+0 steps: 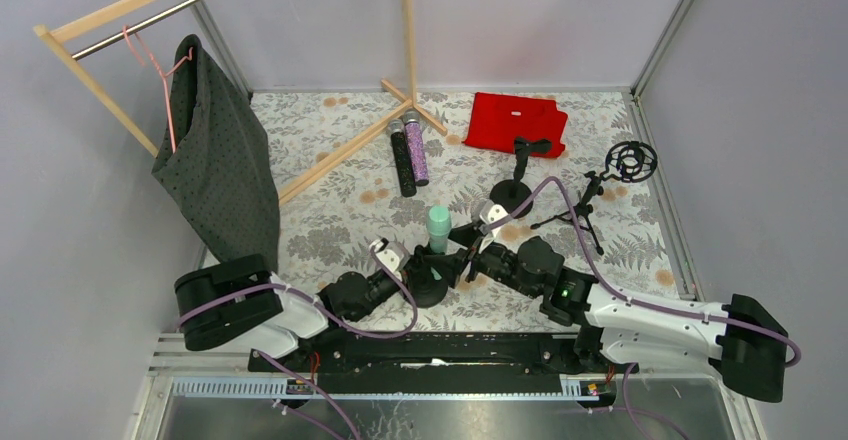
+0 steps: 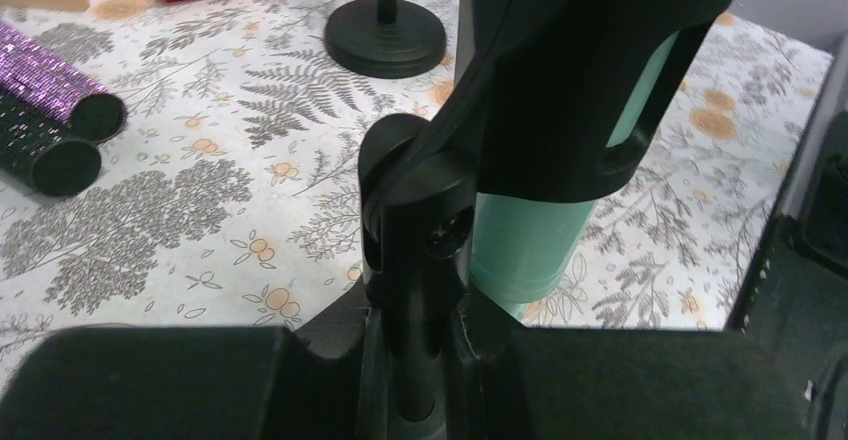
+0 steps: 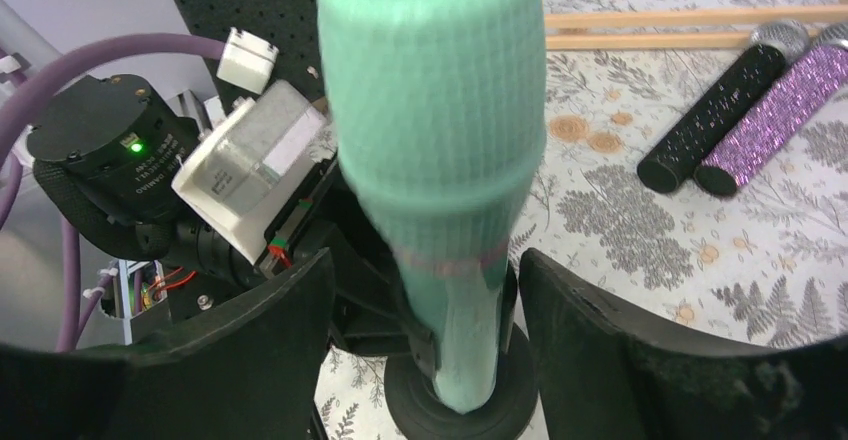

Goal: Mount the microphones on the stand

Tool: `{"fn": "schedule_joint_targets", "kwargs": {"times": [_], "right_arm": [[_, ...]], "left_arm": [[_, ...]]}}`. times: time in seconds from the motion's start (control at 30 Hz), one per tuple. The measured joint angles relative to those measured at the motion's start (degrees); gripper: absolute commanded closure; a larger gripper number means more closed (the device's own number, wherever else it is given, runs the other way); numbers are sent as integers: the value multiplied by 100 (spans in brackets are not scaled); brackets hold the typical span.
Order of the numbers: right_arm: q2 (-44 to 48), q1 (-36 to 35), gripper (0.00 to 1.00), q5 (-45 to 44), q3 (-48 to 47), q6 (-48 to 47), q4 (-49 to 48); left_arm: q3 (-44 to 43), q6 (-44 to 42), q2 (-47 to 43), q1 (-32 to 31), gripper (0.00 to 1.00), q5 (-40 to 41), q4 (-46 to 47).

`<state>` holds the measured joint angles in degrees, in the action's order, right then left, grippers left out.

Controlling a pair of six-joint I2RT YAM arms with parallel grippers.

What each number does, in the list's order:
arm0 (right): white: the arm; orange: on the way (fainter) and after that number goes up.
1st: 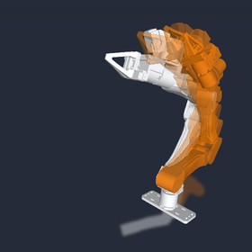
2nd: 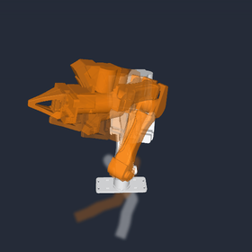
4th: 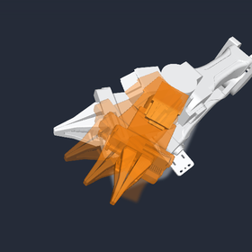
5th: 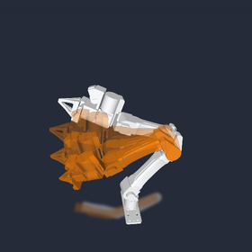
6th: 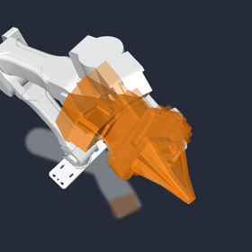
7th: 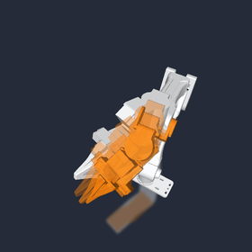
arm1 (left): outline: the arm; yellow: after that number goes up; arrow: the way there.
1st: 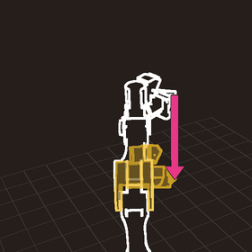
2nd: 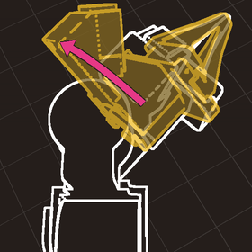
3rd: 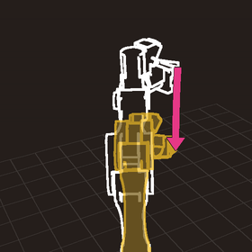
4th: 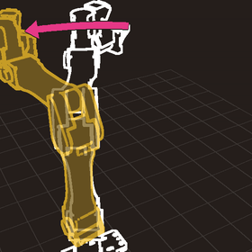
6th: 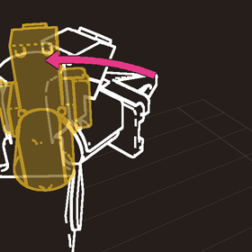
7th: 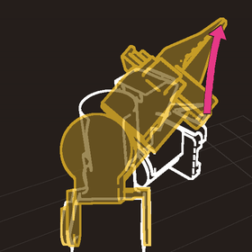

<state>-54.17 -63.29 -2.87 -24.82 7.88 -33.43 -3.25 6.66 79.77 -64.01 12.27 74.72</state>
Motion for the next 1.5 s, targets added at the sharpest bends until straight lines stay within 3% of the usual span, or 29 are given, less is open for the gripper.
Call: {"fn": "schedule_joint_targets", "kwargs": {"times": [0.5, 1.0, 1.3, 1.5], "right_arm": [[260, -13, 17, -1635, 323, 525, 133], [-962, -15, 13, -2028, 83, 721, -977], [-1464, -79, 34, -2098, -42, 723, -1283], [-1545, -308, 56, -2535, -63, 444, -1239]], "left_arm": [[-564, 866, 896, -55, 100, 1534, 535], [-822, 625, 1121, -398, 100, 2181, 426], [-901, 382, 1228, -575, 100, 2365, 424], [-907, 358, 1259, -629, 100, 2444, 437]]}}
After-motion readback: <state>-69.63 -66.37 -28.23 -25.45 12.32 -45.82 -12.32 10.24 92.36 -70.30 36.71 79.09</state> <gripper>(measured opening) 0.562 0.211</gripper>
